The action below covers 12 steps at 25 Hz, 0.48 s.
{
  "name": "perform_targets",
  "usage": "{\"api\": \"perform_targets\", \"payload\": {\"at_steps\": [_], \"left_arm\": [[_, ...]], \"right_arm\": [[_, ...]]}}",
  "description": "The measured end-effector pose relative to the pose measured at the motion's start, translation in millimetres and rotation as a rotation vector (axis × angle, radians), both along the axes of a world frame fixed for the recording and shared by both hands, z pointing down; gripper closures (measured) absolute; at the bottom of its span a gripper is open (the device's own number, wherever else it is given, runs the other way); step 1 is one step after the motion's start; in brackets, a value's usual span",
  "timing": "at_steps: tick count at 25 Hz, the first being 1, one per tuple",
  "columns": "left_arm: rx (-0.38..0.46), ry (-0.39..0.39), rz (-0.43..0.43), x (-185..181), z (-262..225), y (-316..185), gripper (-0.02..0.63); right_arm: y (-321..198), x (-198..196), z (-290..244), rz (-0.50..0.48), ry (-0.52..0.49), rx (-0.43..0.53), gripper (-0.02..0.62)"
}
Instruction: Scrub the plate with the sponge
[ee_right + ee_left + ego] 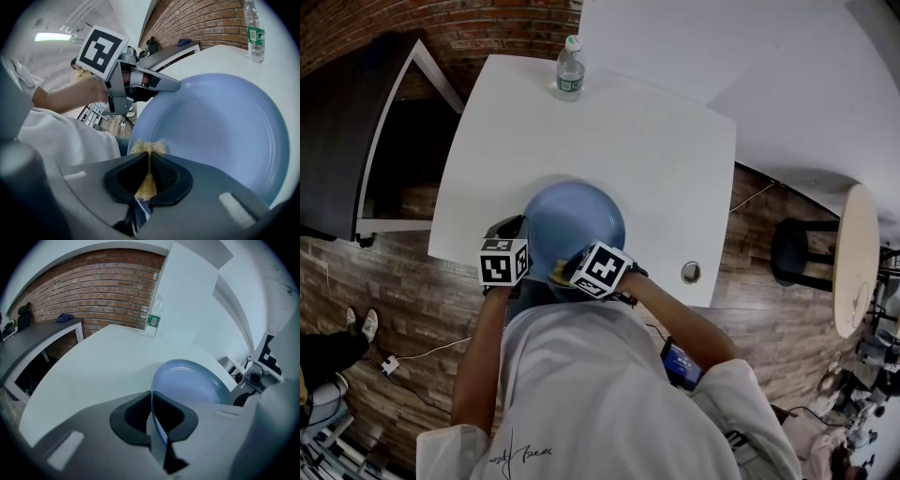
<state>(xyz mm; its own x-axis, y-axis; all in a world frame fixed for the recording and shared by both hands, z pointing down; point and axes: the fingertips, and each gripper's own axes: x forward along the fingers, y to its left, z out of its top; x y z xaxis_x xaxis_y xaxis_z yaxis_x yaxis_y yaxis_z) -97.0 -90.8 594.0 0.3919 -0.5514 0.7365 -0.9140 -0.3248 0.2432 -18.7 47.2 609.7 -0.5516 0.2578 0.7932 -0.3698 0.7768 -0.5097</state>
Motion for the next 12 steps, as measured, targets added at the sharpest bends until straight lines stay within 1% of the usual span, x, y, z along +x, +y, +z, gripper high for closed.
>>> {"api": "perform_targets", "payload": {"at_steps": [12], "left_arm": [[0.002, 0.0, 0.004, 1, 0, 0, 0.574]], "right_arm": [[-6, 18, 0, -0.048, 0.063, 0.037, 0.572]]}}
